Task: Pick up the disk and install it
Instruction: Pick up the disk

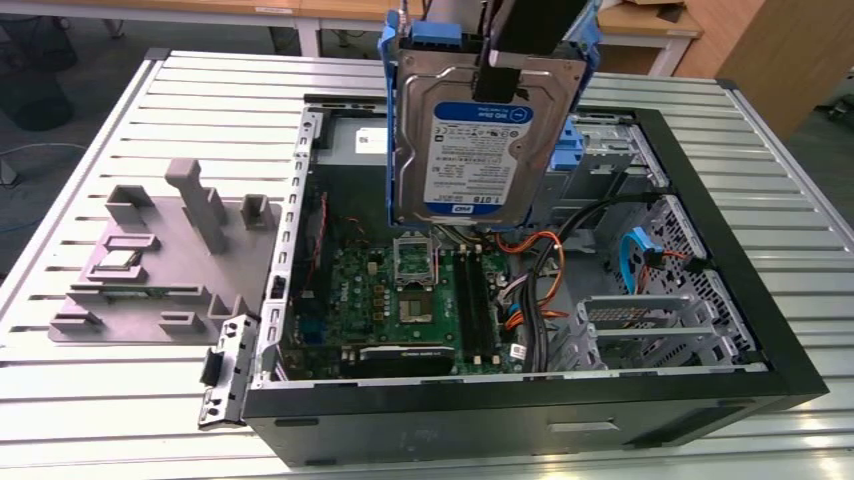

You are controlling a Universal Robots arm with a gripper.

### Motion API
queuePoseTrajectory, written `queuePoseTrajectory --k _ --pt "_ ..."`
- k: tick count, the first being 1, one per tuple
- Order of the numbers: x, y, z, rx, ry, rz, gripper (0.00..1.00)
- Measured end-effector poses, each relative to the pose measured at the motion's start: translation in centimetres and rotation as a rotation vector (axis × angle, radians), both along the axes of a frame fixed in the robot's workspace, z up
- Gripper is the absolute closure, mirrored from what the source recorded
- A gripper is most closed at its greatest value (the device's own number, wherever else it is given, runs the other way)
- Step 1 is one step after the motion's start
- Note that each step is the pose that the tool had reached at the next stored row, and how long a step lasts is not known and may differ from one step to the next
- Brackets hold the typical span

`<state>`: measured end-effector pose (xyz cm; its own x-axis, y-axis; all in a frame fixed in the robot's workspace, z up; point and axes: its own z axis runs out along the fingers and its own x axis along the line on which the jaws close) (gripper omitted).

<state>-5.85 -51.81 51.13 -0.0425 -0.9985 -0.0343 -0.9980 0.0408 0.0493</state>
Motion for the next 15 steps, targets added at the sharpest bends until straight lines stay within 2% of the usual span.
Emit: queuePoseTrajectory --k 8,15 --pt "0.0 -0.73 0.0 -0.0001 0.0 0.0 0.65" --pt "0.0 -0.81 0.0 -0.0001 0.0 0.0 0.65"
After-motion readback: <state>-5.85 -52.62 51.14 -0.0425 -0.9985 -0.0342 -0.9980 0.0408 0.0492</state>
